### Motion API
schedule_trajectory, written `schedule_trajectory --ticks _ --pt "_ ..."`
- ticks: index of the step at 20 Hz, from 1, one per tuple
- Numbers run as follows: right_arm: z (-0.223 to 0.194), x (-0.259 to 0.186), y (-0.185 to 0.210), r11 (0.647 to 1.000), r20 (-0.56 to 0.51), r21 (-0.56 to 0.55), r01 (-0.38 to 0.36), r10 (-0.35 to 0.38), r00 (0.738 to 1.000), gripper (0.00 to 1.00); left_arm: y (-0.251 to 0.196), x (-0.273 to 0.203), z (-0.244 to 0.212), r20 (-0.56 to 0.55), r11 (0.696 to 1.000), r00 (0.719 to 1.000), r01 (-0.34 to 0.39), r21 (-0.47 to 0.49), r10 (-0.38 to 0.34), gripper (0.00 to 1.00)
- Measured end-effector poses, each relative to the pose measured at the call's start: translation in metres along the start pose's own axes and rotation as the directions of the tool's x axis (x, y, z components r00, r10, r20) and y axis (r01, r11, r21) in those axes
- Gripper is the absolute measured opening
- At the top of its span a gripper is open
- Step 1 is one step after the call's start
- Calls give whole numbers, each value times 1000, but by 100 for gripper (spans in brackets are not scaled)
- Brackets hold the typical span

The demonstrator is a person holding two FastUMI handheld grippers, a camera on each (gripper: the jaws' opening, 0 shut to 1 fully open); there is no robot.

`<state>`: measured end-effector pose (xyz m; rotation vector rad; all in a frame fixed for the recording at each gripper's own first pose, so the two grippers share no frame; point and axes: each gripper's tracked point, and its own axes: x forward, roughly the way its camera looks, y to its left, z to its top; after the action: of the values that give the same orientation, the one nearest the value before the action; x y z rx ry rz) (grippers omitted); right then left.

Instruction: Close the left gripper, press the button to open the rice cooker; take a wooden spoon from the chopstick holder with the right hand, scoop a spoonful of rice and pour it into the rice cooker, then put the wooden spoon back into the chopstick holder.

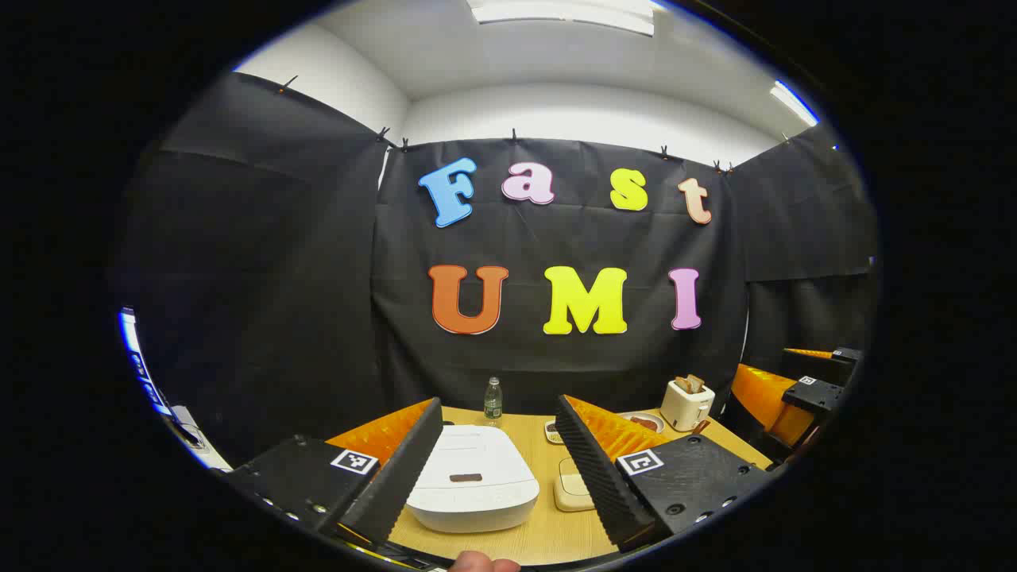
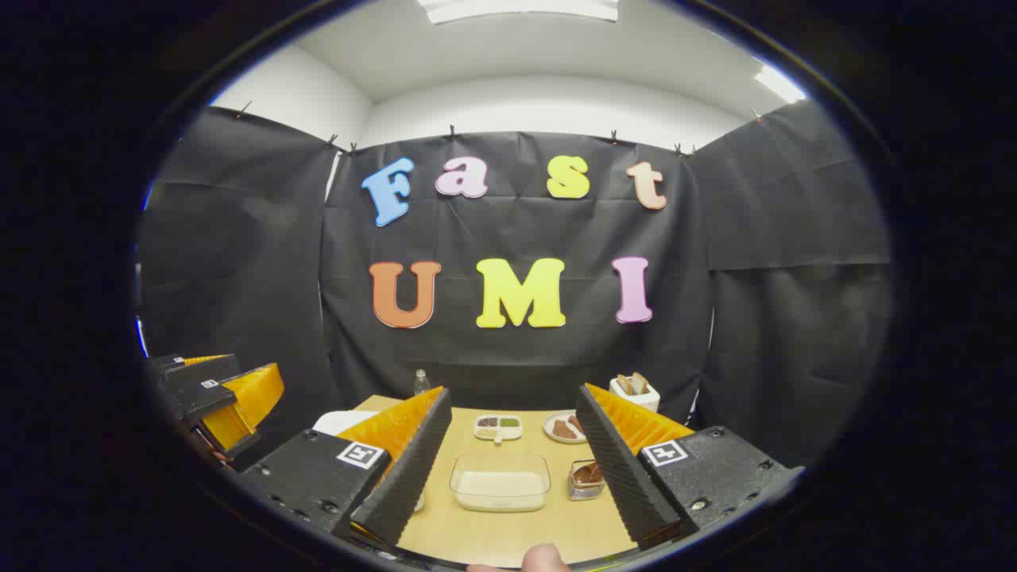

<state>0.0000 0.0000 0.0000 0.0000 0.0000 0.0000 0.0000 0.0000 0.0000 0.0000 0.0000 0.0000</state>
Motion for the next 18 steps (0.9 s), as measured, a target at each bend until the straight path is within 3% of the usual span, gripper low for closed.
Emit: schedule_trajectory --ticks 18 --pt "-8 0 -13 1000 -30 14 24 -24 999 99 2 -2 -9 -24 1000 1000 -16 -1 16 94"
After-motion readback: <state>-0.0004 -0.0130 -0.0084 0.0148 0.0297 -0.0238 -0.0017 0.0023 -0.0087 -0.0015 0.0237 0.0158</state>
